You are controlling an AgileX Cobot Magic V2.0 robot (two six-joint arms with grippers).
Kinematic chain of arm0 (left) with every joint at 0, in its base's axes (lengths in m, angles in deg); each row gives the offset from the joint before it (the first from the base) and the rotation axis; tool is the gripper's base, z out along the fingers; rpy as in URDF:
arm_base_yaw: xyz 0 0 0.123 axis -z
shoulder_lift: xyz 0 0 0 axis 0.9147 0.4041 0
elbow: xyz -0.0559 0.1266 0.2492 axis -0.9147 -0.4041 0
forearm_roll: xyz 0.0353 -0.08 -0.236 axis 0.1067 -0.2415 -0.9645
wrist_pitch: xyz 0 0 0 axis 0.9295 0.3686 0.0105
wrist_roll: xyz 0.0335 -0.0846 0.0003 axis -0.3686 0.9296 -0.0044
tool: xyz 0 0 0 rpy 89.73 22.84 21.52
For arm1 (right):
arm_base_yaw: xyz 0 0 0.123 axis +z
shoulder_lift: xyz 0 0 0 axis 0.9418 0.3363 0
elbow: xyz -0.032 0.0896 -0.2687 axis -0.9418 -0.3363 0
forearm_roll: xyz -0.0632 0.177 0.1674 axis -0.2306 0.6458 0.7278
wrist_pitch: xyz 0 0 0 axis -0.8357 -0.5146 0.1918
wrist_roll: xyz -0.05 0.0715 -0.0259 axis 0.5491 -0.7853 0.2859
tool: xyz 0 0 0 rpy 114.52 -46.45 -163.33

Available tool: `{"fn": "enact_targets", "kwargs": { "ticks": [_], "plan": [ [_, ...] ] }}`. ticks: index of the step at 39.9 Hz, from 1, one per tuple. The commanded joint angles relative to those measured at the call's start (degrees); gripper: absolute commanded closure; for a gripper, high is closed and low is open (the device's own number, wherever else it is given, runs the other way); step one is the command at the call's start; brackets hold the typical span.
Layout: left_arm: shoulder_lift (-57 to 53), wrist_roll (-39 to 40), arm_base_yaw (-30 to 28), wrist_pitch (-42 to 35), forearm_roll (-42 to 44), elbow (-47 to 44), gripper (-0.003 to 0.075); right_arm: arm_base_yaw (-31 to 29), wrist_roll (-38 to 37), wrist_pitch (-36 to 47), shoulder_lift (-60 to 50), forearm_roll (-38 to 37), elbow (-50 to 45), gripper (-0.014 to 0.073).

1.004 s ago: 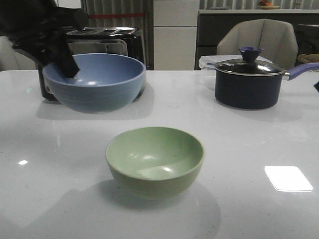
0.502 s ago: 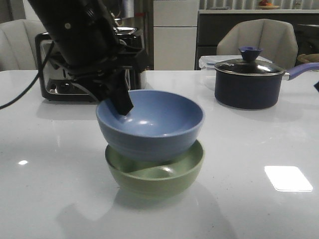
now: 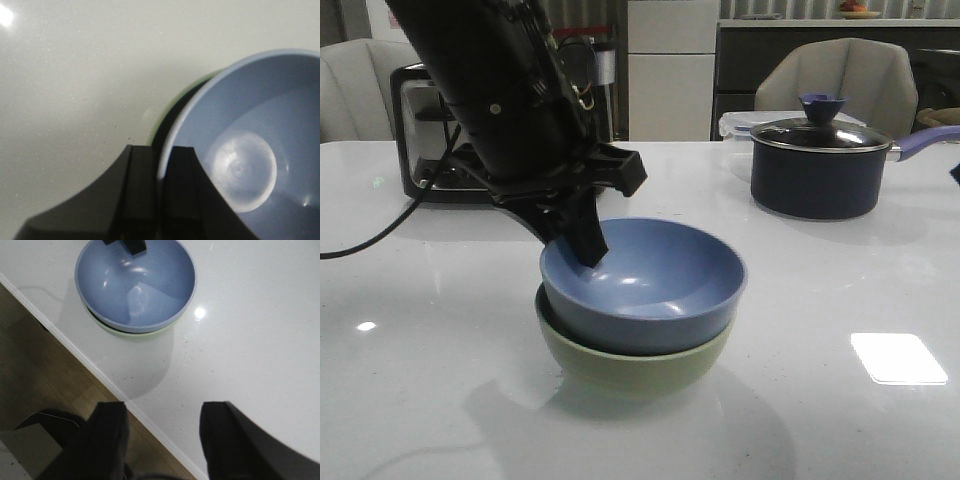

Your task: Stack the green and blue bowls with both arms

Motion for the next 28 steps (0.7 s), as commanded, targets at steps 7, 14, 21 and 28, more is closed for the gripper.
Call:
{"fn": "enact_targets", "kwargs": {
  "ticks": [7, 14, 21, 28],
  "plan": [
    [-2.41, 0.05, 0.42, -1.71, 0.05, 1.66, 0.0404, 0.04, 0.6, 3.29, -0.41, 0.14, 1.56, 0.0148],
    [-4.07, 0.05, 0.42, 0.04, 0.4, 1.66, 0.0316, 0.04, 0.6, 3.29, -0.41, 0.14, 1.56, 0.0148],
    [-9.34, 0.05, 0.32, 2.08, 3.04, 1.56, 0.0316, 0.04, 0.6, 3.29, -0.41, 0.14, 1.56, 0.0148],
    [-17.12, 0.05, 0.32, 2.71, 3.25, -1.37, 0.0316, 0.04, 0.6, 3.29, -0.41, 0.14, 1.56, 0.0148]
  ]
}}
